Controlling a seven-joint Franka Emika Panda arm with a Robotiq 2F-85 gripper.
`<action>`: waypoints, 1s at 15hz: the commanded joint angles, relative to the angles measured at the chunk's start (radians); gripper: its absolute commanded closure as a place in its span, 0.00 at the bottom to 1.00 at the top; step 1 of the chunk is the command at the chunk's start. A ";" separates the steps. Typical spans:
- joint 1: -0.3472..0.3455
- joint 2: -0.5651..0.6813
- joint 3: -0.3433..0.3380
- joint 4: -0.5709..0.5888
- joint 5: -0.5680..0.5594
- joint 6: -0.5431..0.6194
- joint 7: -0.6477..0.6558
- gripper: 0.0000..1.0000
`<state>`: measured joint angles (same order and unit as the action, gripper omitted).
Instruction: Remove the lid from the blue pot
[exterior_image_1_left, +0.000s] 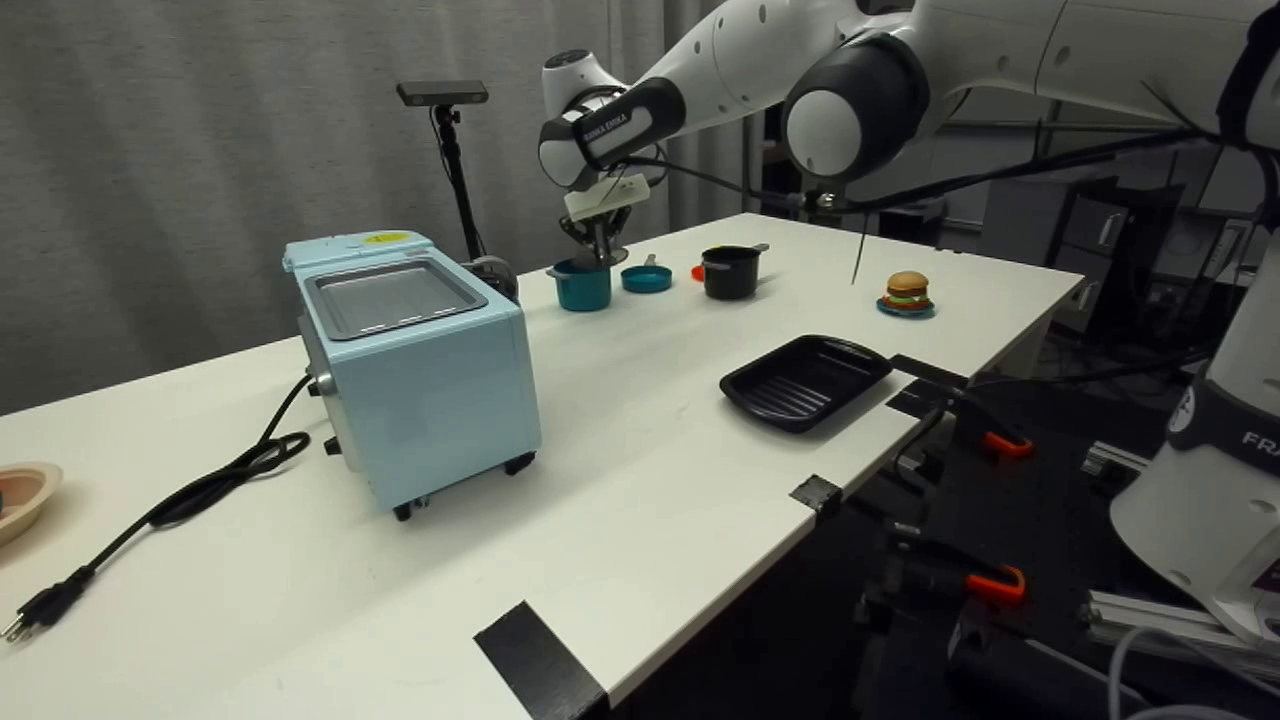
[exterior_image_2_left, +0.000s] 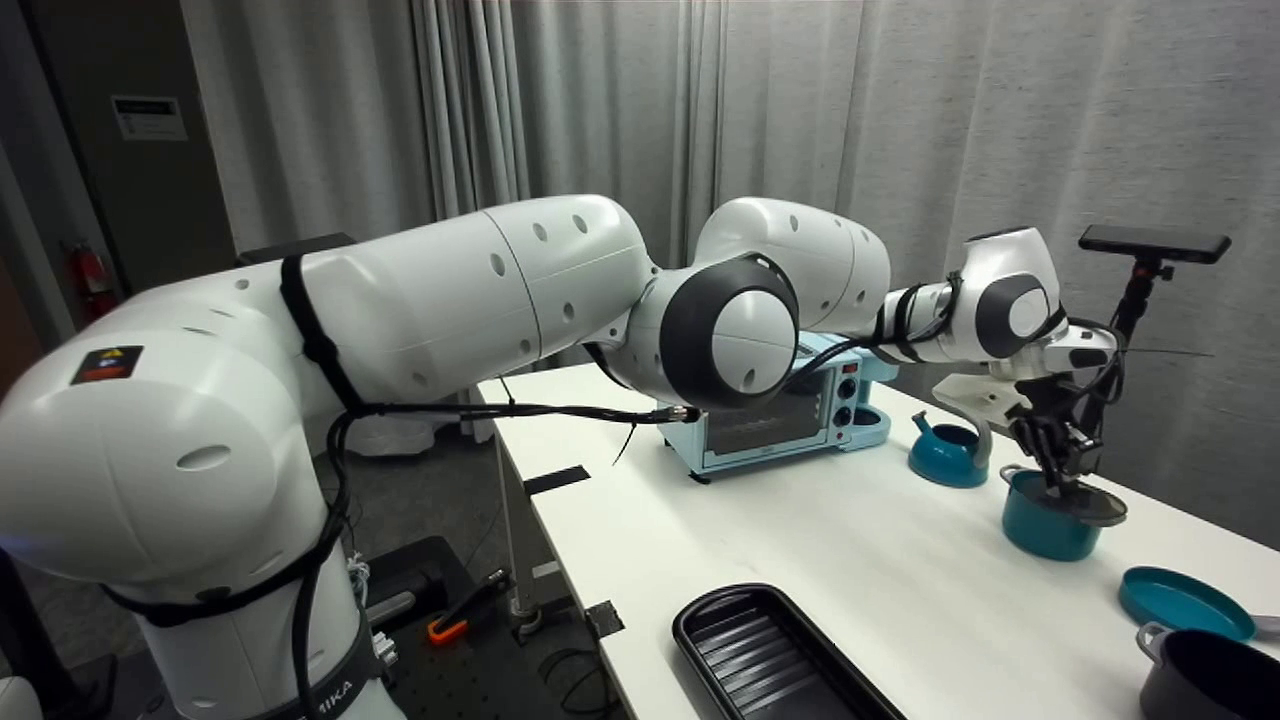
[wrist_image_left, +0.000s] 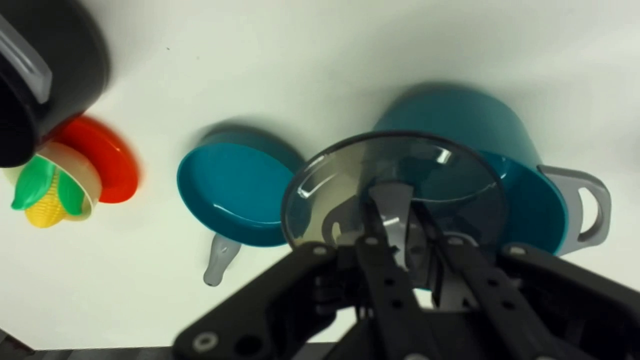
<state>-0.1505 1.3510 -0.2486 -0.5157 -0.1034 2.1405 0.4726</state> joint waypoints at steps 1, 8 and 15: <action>-0.005 -0.037 0.029 -0.047 0.014 -0.059 -0.063 0.95; -0.005 -0.044 0.023 -0.067 0.010 -0.083 -0.091 0.95; -0.026 -0.066 0.004 -0.094 0.002 0.069 -0.051 0.95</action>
<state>-0.1640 1.3221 -0.2432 -0.5594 -0.1039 2.1417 0.4151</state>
